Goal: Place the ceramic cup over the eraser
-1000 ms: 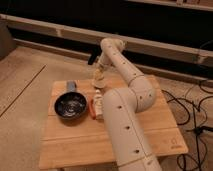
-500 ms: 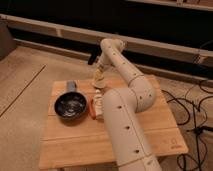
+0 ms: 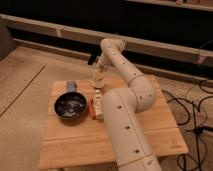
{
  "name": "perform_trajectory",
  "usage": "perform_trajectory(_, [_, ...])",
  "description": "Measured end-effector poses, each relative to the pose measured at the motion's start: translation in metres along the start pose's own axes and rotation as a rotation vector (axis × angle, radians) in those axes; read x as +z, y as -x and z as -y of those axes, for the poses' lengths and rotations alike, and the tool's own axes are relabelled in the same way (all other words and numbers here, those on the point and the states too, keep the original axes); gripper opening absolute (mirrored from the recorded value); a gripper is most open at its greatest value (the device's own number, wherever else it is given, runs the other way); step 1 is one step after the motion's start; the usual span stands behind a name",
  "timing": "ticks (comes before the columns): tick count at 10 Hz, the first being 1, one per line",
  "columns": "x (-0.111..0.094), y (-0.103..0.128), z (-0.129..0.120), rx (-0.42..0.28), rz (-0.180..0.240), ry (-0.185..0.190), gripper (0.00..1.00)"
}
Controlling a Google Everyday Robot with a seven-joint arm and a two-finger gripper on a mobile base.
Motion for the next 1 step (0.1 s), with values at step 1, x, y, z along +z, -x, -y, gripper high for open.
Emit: perform_trajectory(1, [0.0,0.0001,0.0,0.0,0.0,0.0,0.8])
